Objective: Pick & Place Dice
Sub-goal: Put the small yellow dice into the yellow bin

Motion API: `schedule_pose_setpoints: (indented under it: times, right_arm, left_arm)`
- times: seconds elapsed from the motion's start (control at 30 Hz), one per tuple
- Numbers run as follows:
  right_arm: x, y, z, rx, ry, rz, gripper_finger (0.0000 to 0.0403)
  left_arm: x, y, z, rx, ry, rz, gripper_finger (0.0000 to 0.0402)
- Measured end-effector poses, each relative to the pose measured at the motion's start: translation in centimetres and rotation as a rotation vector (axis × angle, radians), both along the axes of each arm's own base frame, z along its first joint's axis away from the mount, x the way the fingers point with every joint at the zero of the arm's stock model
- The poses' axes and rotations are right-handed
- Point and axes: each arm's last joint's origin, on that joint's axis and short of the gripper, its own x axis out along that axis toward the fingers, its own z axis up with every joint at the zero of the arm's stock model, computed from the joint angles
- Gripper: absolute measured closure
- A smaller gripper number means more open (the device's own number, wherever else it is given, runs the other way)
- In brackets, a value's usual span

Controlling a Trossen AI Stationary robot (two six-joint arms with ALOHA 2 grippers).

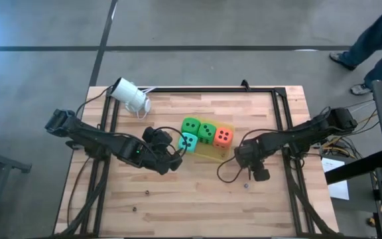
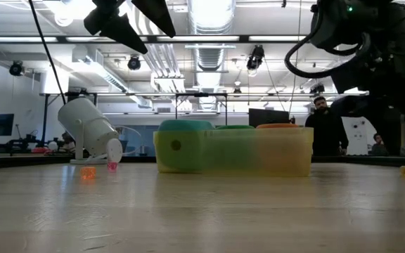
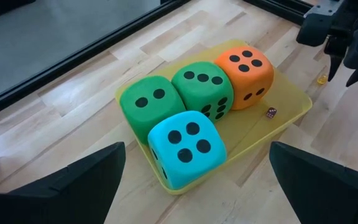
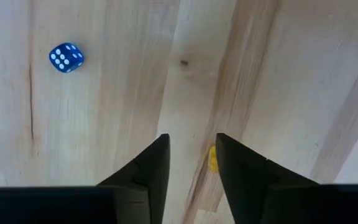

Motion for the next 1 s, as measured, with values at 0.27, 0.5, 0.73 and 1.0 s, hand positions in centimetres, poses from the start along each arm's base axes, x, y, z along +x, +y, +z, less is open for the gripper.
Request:
schedule_pose_setpoints:
  times: [0.27, 0.5, 0.73, 1.0]
  right_arm:
    - [-0.9, -0.3, 0.3, -0.034, 0.010, -0.018, 0.0259]
    - [-1.2, -0.5, 1.2, -0.065, -0.047, -0.040, 0.0266]
    - [-1.3, -0.5, 1.4, -0.067, -0.058, -0.042, 0.0275]
    - [-1.1, -0.5, 0.9, -0.075, -0.033, -0.061, 0.0275]
  left_arm:
    - [0.0, 0.0, 0.0, 0.000, 0.000, 0.000, 0.0002]
    - [0.0, 0.0, 0.0, 0.000, 0.000, 0.000, 0.0002]
    - [0.0, 0.0, 0.0, 0.000, 0.001, 0.000, 0.0002]
    - [0.0, 0.0, 0.0, 0.001, 0.002, 0.000, 0.0002]
